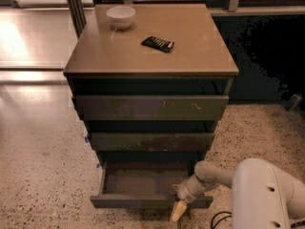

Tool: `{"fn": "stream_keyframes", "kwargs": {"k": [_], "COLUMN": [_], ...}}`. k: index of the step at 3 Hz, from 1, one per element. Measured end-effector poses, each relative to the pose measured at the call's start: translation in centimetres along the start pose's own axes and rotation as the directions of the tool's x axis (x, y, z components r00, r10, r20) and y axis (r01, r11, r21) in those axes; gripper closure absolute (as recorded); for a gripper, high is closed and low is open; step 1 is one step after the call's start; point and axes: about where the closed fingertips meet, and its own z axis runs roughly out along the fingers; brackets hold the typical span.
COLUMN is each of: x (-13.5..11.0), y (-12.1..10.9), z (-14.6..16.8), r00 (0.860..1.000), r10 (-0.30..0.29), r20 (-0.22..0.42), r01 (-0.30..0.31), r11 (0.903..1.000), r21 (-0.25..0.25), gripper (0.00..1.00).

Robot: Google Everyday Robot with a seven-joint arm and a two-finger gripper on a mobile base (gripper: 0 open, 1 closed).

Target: Open bottom drawer

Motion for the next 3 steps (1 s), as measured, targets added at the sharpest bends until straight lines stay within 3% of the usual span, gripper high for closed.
{"fn": "stream_keyframes", "kwargs": {"k": [3], "x": [1.6], "y": [2.9], "z": [1.5], "r00": [1.0], "r10": [0.021], "r20": [0.002], "r01": [-0.021], "r11": [0.9994], "r21": [-0.028], "gripper": [0.0]}}
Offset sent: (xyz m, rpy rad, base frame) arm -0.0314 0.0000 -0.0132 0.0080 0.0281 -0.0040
